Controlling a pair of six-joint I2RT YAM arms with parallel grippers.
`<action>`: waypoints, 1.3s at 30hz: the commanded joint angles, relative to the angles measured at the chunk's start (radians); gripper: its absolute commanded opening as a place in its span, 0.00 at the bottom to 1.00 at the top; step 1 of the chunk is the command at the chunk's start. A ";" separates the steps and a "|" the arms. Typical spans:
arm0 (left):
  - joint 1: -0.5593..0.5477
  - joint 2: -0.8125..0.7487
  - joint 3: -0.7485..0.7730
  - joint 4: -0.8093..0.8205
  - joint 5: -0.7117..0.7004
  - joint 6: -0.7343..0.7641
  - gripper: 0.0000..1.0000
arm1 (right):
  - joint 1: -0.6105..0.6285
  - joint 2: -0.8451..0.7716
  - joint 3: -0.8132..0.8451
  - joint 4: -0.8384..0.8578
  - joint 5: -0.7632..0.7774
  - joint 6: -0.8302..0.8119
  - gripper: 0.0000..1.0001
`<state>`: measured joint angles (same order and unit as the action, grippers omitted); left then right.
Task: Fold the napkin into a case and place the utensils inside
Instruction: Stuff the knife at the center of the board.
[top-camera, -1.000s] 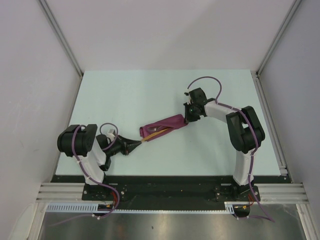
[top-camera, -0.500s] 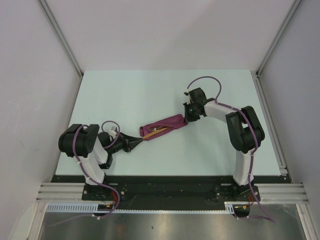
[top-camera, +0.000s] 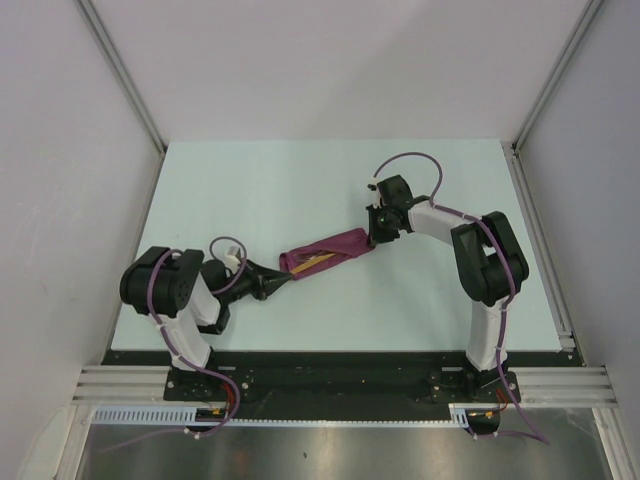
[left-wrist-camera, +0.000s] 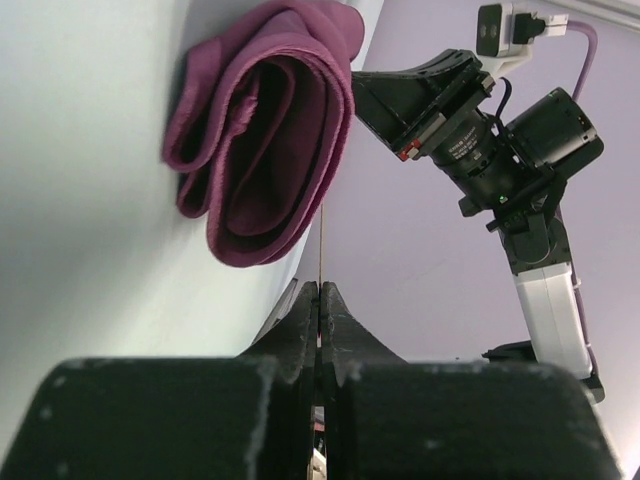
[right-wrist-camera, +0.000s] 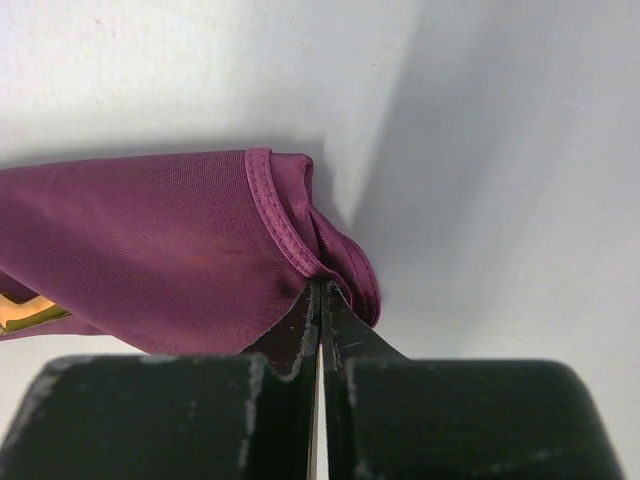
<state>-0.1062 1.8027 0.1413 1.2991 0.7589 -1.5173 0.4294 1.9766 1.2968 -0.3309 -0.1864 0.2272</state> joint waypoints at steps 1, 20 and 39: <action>-0.038 0.006 0.041 0.425 -0.030 0.019 0.00 | 0.026 0.085 -0.014 -0.005 0.008 -0.009 0.00; -0.056 0.104 0.115 0.388 0.017 0.031 0.00 | 0.026 0.100 -0.001 -0.011 0.005 -0.014 0.00; 0.025 -0.345 0.181 -0.486 0.076 0.432 0.62 | 0.025 0.056 -0.007 -0.019 0.022 -0.014 0.00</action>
<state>-0.0891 1.6302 0.2504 1.1862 0.8108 -1.3415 0.4313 1.9903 1.3140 -0.3309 -0.1940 0.2268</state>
